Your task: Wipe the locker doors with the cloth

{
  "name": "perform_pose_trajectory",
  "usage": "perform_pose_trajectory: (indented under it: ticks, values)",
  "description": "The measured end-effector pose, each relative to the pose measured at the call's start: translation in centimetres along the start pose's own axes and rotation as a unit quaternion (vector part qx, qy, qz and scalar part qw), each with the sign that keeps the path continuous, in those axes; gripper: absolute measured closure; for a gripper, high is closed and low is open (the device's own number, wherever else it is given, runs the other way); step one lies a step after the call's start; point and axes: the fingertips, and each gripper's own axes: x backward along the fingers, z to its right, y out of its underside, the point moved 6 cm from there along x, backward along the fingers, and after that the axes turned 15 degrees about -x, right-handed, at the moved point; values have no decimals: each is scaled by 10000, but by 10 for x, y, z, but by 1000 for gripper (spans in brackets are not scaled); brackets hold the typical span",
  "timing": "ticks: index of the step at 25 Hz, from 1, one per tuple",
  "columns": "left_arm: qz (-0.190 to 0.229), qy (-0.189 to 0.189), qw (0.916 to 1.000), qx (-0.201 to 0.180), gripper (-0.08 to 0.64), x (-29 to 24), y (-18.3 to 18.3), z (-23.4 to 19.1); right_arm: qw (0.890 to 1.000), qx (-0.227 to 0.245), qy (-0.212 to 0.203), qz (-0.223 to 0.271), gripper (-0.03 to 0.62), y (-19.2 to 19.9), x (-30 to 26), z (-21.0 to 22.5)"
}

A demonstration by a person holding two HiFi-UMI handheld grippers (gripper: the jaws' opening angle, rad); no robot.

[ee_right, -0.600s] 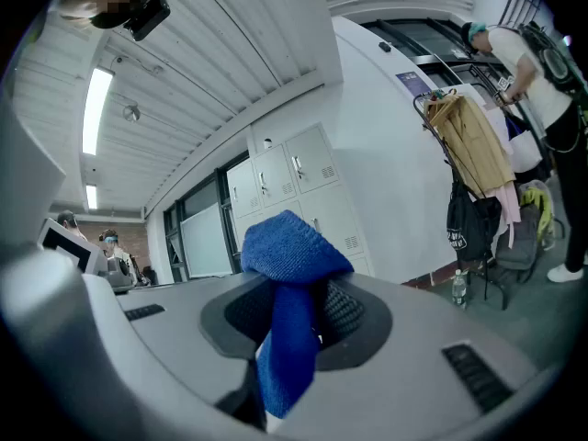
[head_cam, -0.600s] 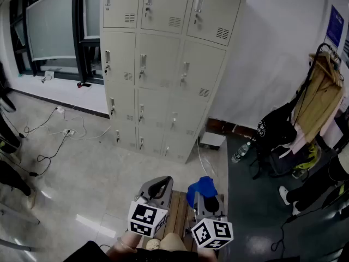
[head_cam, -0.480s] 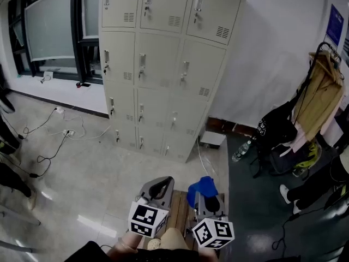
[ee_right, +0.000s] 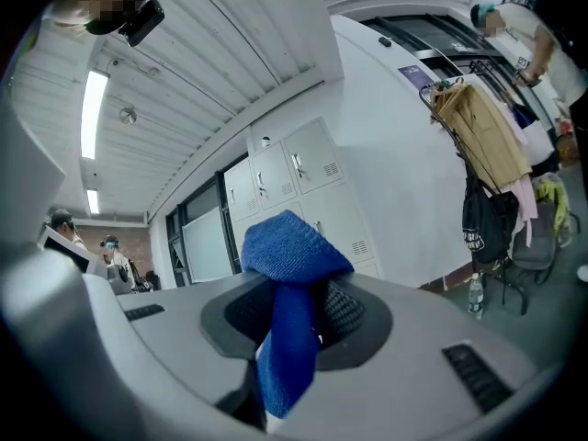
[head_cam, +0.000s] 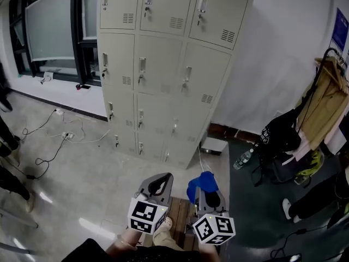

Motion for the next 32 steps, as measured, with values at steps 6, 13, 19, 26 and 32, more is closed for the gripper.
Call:
perform_pose_trajectory:
  ticks: [6,13,19,26,32]
  values:
    - [0,-111,9998,-134,554,-63,-8,-30,9999,22,-124,76,497,-28,-66,22]
    - [89,-217,9994,-257,554,-131,-19,-58,9997,100,-190,126,497,-58,-133,46]
    - [301,-287,9978,-524,554,-175,-27,-74,9991,152,-300,257,497,-76,-176,64]
    - [431,-334,9967,-607,554,-204,-37,-88,9983,237,-447,276,497,-91,-213,72]
    - [550,-246,9955,-737,554,-232,-53,-103,9978,347,-437,359,497,-108,-241,74]
